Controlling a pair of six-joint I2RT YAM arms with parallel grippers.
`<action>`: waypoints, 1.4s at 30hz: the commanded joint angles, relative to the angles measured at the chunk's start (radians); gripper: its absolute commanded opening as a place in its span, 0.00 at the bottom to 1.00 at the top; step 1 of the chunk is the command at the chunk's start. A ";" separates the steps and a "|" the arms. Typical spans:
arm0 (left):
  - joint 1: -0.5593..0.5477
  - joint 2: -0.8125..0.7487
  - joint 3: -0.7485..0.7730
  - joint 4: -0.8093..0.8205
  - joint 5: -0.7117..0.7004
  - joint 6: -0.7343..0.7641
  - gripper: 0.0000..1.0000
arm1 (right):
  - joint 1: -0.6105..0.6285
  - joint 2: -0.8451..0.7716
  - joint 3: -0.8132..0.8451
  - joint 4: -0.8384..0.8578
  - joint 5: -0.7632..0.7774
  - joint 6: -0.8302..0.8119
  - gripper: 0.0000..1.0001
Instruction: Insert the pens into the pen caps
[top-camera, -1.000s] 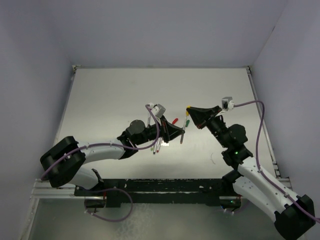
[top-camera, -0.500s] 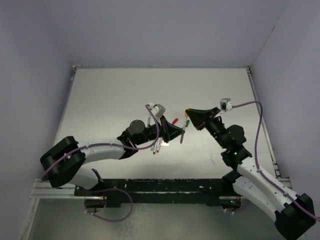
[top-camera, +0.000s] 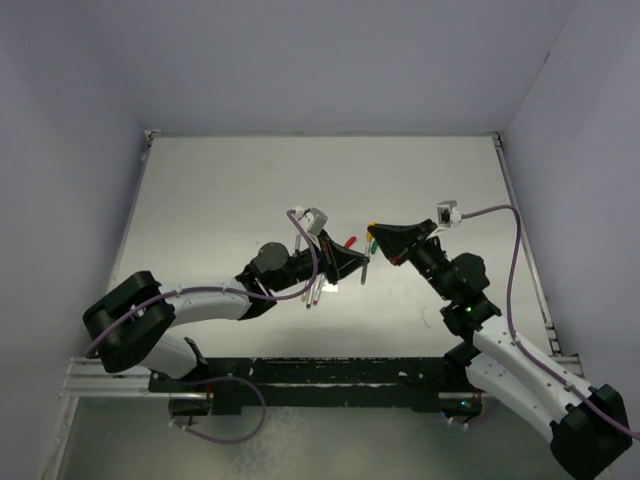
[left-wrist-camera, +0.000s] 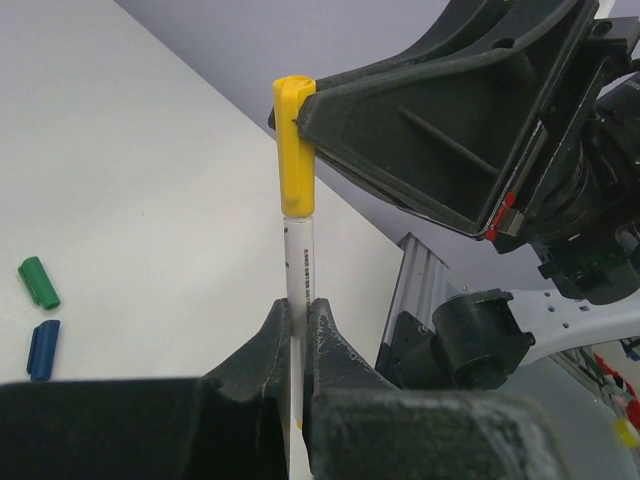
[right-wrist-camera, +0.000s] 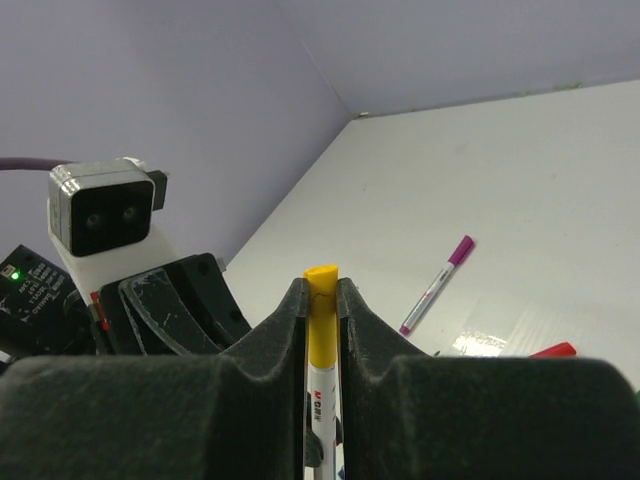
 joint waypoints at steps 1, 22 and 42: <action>-0.002 0.005 0.016 0.143 -0.038 -0.016 0.00 | 0.004 0.011 -0.004 0.013 -0.026 0.027 0.00; 0.051 -0.068 0.098 0.123 -0.141 0.099 0.00 | 0.129 0.063 0.018 -0.198 0.040 -0.023 0.00; 0.110 -0.114 0.068 0.045 -0.156 0.095 0.00 | 0.198 0.118 0.063 -0.238 0.135 -0.080 0.00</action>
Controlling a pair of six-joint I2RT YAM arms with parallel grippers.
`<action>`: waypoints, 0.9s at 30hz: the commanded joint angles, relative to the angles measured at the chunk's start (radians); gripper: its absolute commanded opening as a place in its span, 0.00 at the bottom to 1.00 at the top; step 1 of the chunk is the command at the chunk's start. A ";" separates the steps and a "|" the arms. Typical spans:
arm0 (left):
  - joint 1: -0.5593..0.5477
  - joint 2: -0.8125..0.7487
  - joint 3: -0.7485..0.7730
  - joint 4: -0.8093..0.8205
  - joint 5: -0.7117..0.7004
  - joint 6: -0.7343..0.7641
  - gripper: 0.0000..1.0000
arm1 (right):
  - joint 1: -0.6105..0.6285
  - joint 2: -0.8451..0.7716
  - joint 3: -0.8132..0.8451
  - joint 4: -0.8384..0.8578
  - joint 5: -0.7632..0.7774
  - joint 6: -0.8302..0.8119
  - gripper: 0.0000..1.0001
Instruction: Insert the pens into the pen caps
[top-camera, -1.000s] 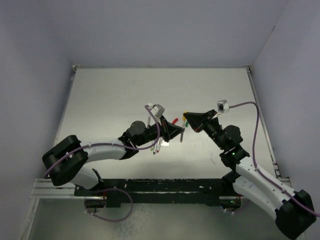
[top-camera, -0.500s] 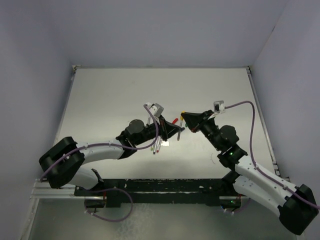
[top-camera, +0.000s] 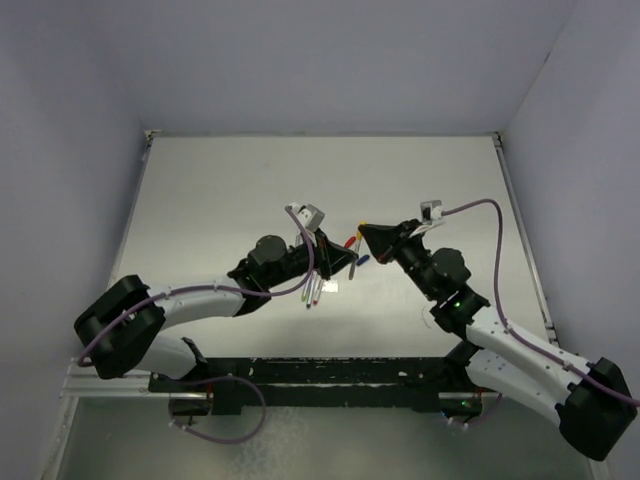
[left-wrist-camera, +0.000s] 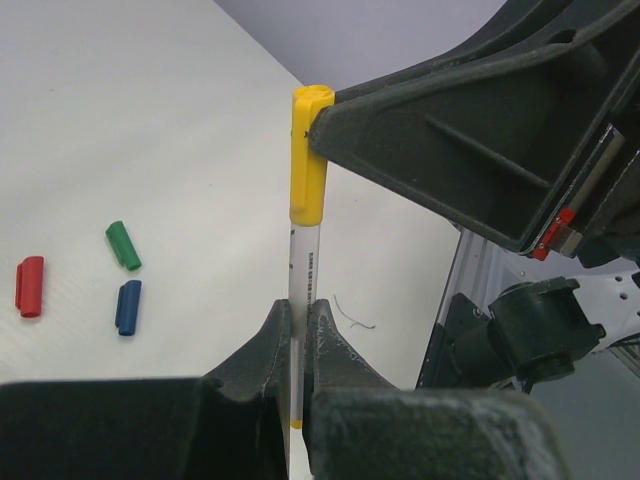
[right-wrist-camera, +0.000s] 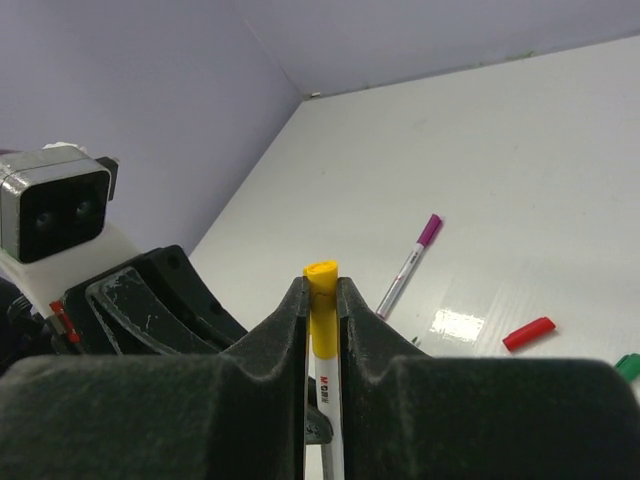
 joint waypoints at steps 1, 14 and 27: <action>0.049 -0.072 0.045 0.175 -0.148 0.017 0.00 | 0.043 0.009 0.044 -0.212 -0.061 -0.053 0.01; 0.129 -0.141 -0.067 -0.223 -0.266 -0.049 0.00 | 0.042 -0.072 0.263 -0.377 0.172 -0.135 0.44; 0.329 -0.004 0.210 -0.627 -0.317 0.132 0.04 | 0.041 0.119 0.408 -0.884 0.451 0.057 0.97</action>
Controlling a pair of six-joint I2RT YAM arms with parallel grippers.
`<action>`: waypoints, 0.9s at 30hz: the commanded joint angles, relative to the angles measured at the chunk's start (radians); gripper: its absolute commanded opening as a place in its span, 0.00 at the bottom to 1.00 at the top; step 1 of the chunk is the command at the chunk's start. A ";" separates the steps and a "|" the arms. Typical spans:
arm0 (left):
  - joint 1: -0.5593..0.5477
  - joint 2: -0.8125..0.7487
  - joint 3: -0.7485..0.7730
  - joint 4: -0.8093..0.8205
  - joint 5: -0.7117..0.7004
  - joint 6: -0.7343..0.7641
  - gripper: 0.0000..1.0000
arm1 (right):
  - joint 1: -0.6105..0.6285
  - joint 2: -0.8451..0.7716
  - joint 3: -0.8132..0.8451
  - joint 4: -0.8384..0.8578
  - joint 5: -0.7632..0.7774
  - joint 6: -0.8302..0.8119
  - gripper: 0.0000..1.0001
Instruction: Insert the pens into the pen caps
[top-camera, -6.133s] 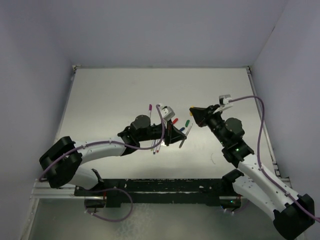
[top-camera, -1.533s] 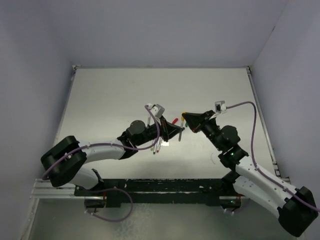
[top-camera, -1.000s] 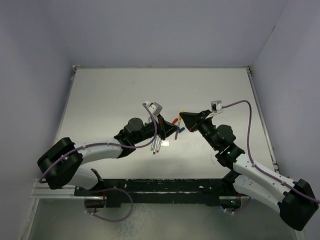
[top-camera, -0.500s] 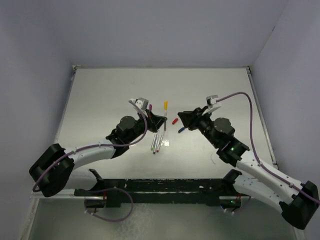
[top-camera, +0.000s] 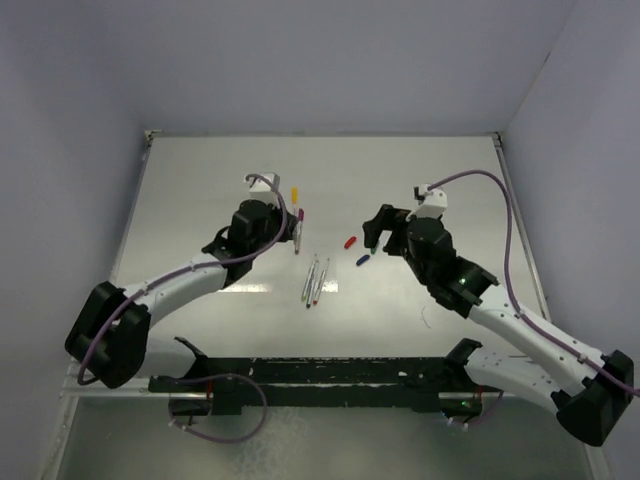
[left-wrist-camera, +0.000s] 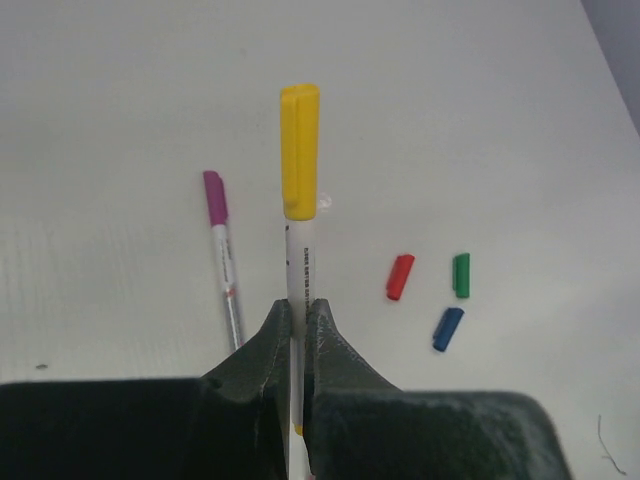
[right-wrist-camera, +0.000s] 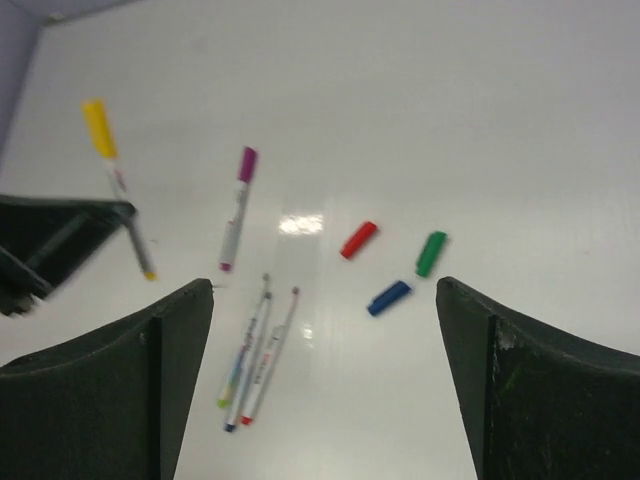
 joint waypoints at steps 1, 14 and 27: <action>0.099 0.102 0.131 -0.120 0.037 0.081 0.04 | 0.000 0.064 0.034 -0.192 0.088 0.091 1.00; 0.176 0.353 0.240 -0.152 0.121 0.125 0.07 | 0.000 0.098 0.036 -0.296 0.154 0.173 0.98; 0.193 0.454 0.280 -0.149 0.137 0.106 0.13 | 0.001 0.161 0.037 -0.301 0.148 0.182 0.96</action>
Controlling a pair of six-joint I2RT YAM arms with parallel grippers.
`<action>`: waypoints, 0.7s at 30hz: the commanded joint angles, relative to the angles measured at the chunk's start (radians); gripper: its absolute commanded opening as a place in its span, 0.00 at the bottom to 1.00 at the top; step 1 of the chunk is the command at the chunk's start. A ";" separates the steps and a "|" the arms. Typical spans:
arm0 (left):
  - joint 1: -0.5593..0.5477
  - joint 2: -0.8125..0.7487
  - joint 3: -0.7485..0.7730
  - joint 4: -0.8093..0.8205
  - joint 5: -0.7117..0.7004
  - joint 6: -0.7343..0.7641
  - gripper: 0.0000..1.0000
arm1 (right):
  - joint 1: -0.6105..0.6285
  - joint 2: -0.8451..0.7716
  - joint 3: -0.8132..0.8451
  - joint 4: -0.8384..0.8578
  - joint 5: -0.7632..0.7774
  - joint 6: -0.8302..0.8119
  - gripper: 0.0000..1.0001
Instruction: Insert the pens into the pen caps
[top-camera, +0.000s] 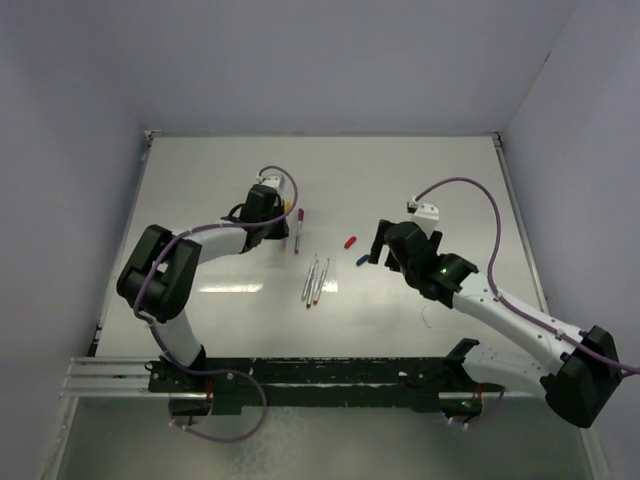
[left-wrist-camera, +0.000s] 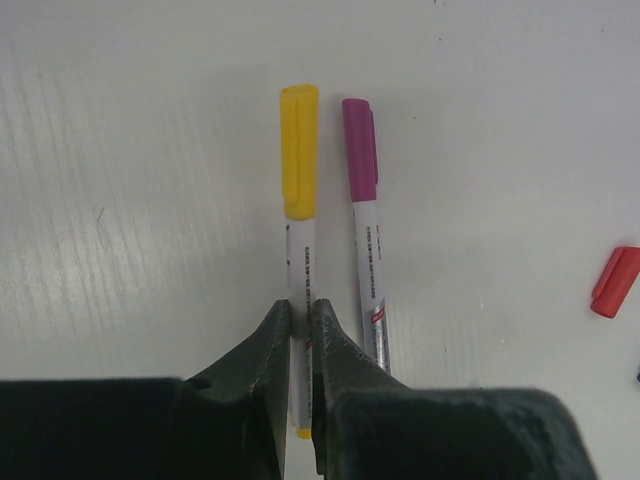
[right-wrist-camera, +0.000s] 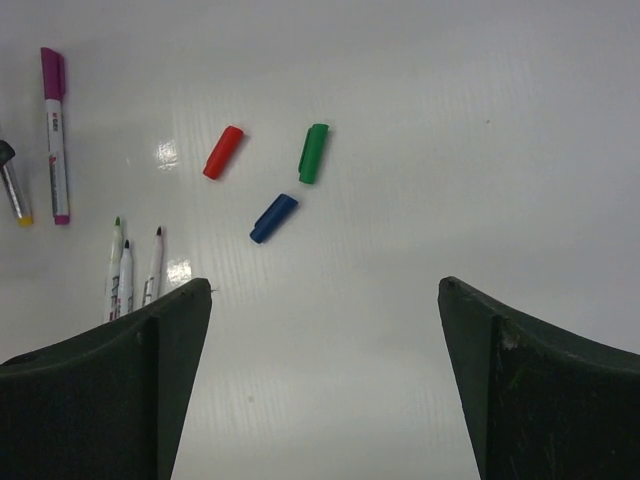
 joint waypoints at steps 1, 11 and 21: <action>0.013 0.018 0.038 0.024 0.018 -0.013 0.14 | 0.000 0.002 0.034 0.001 0.035 0.018 0.97; 0.014 0.065 0.047 0.017 0.005 -0.056 0.24 | 0.001 0.018 0.021 0.000 0.042 0.027 1.00; 0.013 0.025 0.043 0.018 0.006 -0.066 0.35 | 0.000 0.018 0.015 -0.004 0.044 0.028 1.00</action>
